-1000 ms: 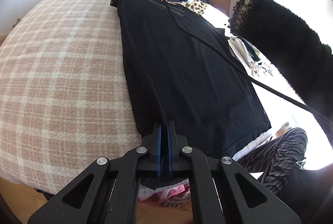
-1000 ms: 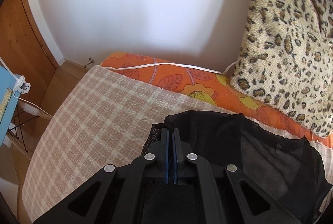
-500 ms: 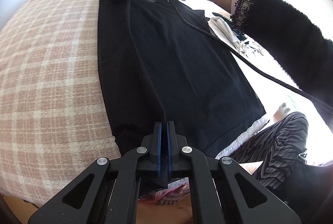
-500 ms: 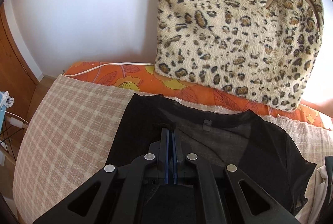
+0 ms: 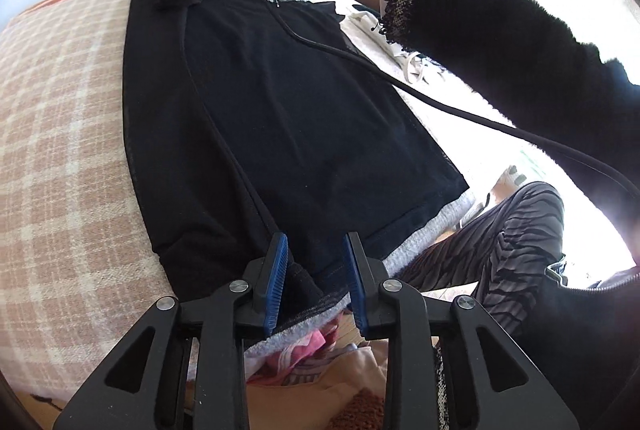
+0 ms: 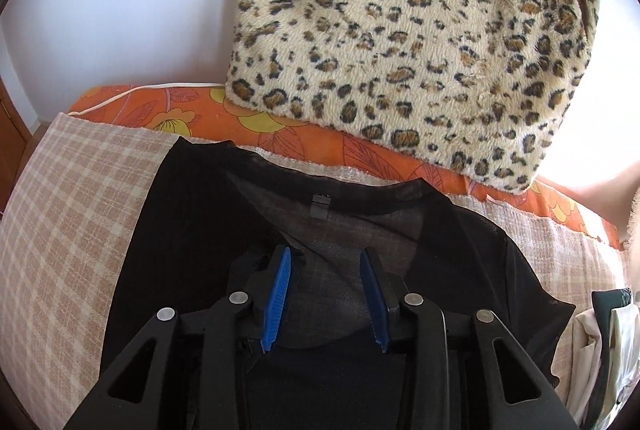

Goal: Fold small clothes

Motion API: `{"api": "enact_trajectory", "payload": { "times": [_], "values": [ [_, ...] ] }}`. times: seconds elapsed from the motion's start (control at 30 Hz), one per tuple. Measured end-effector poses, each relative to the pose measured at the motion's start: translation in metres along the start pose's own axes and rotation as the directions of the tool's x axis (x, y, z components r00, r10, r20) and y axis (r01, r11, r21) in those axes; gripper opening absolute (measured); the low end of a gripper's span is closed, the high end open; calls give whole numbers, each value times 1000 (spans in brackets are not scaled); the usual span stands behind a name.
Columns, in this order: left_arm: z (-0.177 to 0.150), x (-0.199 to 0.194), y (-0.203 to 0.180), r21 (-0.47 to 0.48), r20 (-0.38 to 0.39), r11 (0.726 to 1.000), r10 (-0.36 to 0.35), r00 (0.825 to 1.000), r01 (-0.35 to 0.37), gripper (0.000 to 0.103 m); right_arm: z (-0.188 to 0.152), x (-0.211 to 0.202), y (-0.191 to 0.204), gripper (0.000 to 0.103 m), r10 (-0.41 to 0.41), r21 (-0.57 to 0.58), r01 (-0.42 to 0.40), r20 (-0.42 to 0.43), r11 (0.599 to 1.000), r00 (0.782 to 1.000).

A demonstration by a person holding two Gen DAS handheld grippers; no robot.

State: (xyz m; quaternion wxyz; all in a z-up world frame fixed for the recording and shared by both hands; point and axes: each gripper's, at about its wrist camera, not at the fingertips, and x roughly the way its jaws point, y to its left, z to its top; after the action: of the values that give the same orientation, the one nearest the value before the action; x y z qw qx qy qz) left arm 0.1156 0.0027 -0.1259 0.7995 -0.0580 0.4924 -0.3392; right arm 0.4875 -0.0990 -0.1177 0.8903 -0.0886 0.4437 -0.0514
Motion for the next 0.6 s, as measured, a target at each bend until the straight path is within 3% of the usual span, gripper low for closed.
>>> {"api": "enact_trajectory", "payload": {
  "times": [0.13, 0.4, 0.47, 0.6],
  "values": [
    [-7, -16, 13, -42, 33, 999, -12, 999, 13, 27, -2, -31, -9, 40, 0, 3, -1, 34, 1000, 999],
    [-13, -38, 38, -98, 95, 991, 97, 991, -88, 27, -34, -93, -23, 46, 101, -25, -99, 93, 995, 991],
    [-15, -35, 40, -93, 76, 987, 137, 988, -129, 27, -46, -105, -26, 47, 124, -22, -122, 102, 992, 987],
    [-24, -22, 48, -122, 8, 984, 134, 991, -132, 27, -74, -124, -28, 47, 219, -14, -218, 85, 976, 972]
  ]
}}
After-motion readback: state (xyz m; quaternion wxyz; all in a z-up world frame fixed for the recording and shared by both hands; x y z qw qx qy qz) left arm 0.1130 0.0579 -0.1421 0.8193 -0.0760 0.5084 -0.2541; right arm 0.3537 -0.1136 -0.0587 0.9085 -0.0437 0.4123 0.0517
